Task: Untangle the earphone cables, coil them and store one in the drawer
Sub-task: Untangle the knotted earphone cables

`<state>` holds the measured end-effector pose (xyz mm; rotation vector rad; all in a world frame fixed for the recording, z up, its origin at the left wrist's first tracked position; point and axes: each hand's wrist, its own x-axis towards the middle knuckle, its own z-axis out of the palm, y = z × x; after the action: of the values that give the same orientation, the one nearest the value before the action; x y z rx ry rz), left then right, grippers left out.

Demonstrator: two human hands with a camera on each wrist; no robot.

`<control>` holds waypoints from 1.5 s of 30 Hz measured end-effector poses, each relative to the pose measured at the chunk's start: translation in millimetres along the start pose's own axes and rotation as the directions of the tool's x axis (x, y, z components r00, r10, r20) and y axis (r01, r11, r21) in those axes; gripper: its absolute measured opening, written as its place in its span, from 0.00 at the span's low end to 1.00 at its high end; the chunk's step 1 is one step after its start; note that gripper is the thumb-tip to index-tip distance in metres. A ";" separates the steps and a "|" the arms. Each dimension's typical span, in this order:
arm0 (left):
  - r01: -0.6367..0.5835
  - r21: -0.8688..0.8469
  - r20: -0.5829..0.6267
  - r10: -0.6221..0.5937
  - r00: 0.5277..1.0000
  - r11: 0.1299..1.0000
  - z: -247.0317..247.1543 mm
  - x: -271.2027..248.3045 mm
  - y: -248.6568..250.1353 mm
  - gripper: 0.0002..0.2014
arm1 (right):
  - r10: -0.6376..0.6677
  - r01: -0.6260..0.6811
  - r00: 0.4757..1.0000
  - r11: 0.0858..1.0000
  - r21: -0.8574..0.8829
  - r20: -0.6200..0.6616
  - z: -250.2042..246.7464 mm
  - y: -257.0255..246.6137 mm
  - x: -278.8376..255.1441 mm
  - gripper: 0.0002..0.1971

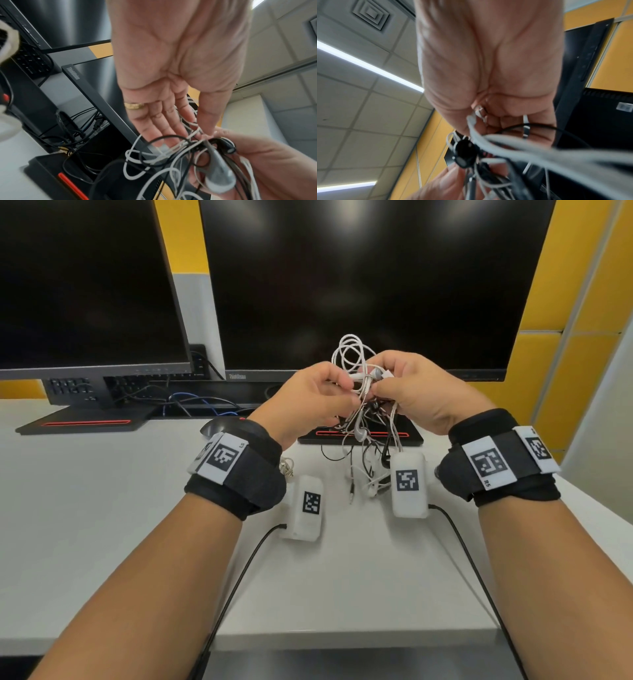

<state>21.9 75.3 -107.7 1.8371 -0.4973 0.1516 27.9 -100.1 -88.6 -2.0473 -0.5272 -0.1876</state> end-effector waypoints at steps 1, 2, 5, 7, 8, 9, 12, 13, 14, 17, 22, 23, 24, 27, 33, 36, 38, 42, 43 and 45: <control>-0.010 0.029 0.027 0.009 1.000 1.000 0.8 -0.7 -0.1 0.09 | -0.004 0.004 1.000 1.000 0.006 0.006 0.5 -0.7 -0.4 0.13; -0.020 0.055 0.044 0.018 0.999 0.998 1.2 -1.2 0.1 0.09 | -0.005 0.005 1.000 1.000 0.022 0.013 1.2 -0.9 -0.4 0.14; -0.037 0.071 0.020 0.036 0.999 0.997 -0.4 -1.0 0.4 0.07 | -0.015 0.015 1.000 0.996 0.086 0.005 1.4 0.3 0.4 0.16; -0.035 0.063 -0.019 0.036 0.999 0.997 -2.3 -0.4 0.2 0.06 | -0.017 0.020 0.998 0.999 0.045 -0.059 0.1 1.9 2.1 0.15; -0.027 0.081 -0.037 0.030 0.999 0.996 -3.1 0.1 -0.2 0.05 | -0.019 0.019 0.994 1.000 0.001 -0.106 -0.5 3.5 3.1 0.14; -0.016 0.100 -0.047 0.021 0.999 0.995 -3.7 0.3 -0.5 0.04 | -0.021 0.013 0.988 0.999 -0.048 -0.156 -1.0 5.5 4.2 0.14; 0.046 0.192 -0.040 -0.039 0.998 0.980 -4.5 0.3 0.3 0.02 | -0.010 -0.030 0.956 0.990 -0.134 -0.293 -4.5 12.4 6.5 0.15; 0.066 0.249 -0.028 -0.061 0.998 0.966 -4.9 0.3 0.3 0.03 | -0.007 -0.041 0.945 0.989 -0.139 -0.326 -6.0 14.0 6.8 0.15; 0.078 0.301 -0.021 -0.075 0.997 0.950 -5.3 -0.2 0.8 0.05 | -0.001 -0.054 0.935 0.988 -0.143 -0.356 -7.3 15.2 7.2 0.15; 0.071 0.334 -0.067 -0.052 0.996 0.940 -8.8 2.4 -2.3 0.08 | 0.009 -0.103 0.915 0.972 -0.213 -0.404 -11.3 19.6 10.2 0.14; -0.017 0.126 -0.297 0.054 0.953 0.992 -14.4 4.8 -2.5 0.08 | 0.010 -0.166 0.886 0.940 -0.297 -0.464 -16.8 27.5 14.0 0.13; -0.003 0.122 -0.275 0.037 0.961 0.993 -14.9 3.7 -1.2 0.08 | 0.011 -0.174 0.872 0.942 -0.288 -0.490 -17.2 27.6 14.3 0.12; 0.025 0.145 -0.225 0.009 0.974 0.989 -14.8 2.2 0.1 0.09 | 0.016 -0.171 0.856 0.952 -0.255 -0.516 -17.7 27.0 14.2 0.11; 0.147 0.356 -0.054 -0.136 0.989 0.923 -13.2 -0.5 0.3 0.15 | 0.078 -0.132 0.837 0.989 -0.061 -0.542 -18.0 21.2 12.9 0.12; 0.169 0.275 -0.073 -0.154 0.985 0.947 -11.4 -0.3 2.0 0.14 | 0.268 -0.166 0.908 0.936 0.311 -0.321 -13.0 1.5 7.7 0.08; 0.088 0.294 -0.013 -0.088 0.996 0.952 -7.5 -0.8 1.5 0.15 | 0.253 -0.184 0.948 0.930 0.318 -0.192 -6.7 -5.9 2.7 0.15; 0.054 0.298 0.039 -0.068 0.997 0.953 -3.5 -2.0 1.3 0.13 | 0.192 -0.154 0.977 0.937 0.314 -0.093 -3.7 -6.9 -0.3 0.22; 0.058 0.306 0.119 -0.099 0.988 0.950 -1.7 -3.0 -0.7 0.13 | 0.134 -0.132 0.991 0.900 0.414 0.025 -3.2 -8.4 -2.3 0.30; 0.065 0.318 0.135 -0.113 0.984 0.946 -1.9 -2.9 -0.6 0.10 | 0.121 -0.117 0.992 0.893 0.435 0.020 -3.7 -8.7 -2.8 0.30; 0.072 0.347 0.138 -0.126 0.982 0.935 -1.2 -2.4 -1.4 0.07 | 0.113 -0.102 0.994 0.898 0.428 -0.001 -4.7 -8.8 -4.2 0.25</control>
<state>20.5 77.4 -109.4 2.2232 -0.5103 0.0224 20.7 -101.6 -80.7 -1.6344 -0.3956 -0.0264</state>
